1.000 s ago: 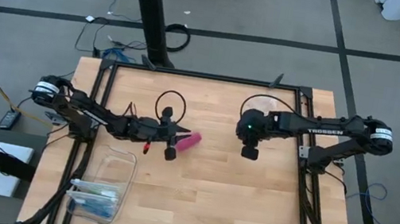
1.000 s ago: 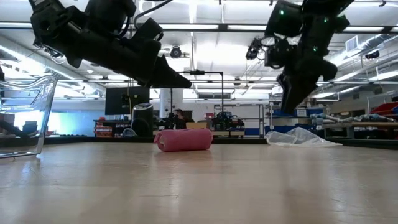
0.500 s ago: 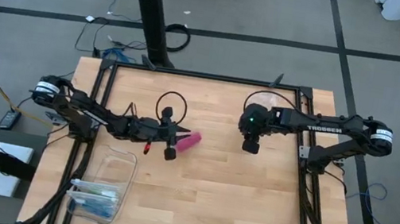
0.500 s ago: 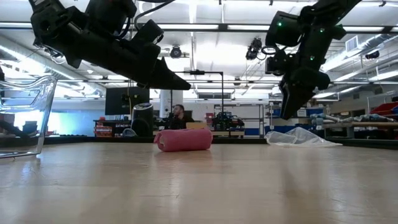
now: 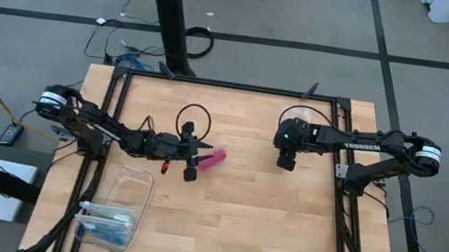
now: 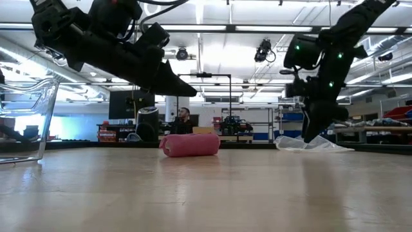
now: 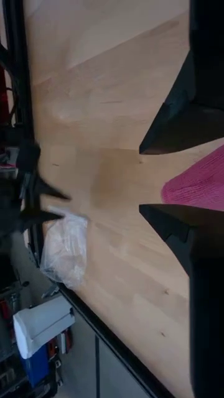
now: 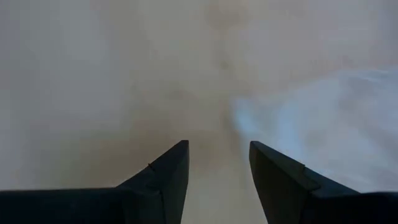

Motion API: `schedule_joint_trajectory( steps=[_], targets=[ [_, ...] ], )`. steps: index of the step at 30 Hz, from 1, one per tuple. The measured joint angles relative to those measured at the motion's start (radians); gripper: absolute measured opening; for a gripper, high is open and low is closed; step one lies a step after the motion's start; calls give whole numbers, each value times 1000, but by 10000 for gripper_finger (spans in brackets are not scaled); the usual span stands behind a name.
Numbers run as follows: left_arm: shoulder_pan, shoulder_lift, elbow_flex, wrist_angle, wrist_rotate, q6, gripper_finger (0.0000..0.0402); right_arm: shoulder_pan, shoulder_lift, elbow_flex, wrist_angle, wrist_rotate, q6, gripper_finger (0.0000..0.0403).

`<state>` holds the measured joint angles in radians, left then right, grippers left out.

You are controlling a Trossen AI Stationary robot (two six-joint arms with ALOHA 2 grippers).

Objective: Roll bandage
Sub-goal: Put the rolled pink bandage into the transparent zip bag

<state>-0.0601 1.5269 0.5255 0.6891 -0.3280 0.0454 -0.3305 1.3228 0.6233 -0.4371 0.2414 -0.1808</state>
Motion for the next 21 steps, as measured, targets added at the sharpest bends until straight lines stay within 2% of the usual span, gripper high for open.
schedule_joint_trajectory(
  steps=[2,4,9,12,15,19,21],
  targets=[
    [0,0,0,-13,0,-8,147,-14,0,-16,-2,104,-57,164],
    [0,0,0,-22,0,-10,147,-37,0,-34,-2,129,-113,158],
    [-1,0,0,-33,1,-21,147,-110,0,-84,36,116,-139,139],
    [-1,0,0,-30,0,-21,147,-143,0,-90,69,50,-168,120],
    [-1,0,0,-30,0,-21,148,-163,0,-77,73,42,-171,86],
    [-1,0,0,-30,0,-20,148,-177,0,-74,68,38,-178,17],
    [-1,0,0,-30,0,-11,148,-174,0,-74,66,37,-180,8]
  ],
)
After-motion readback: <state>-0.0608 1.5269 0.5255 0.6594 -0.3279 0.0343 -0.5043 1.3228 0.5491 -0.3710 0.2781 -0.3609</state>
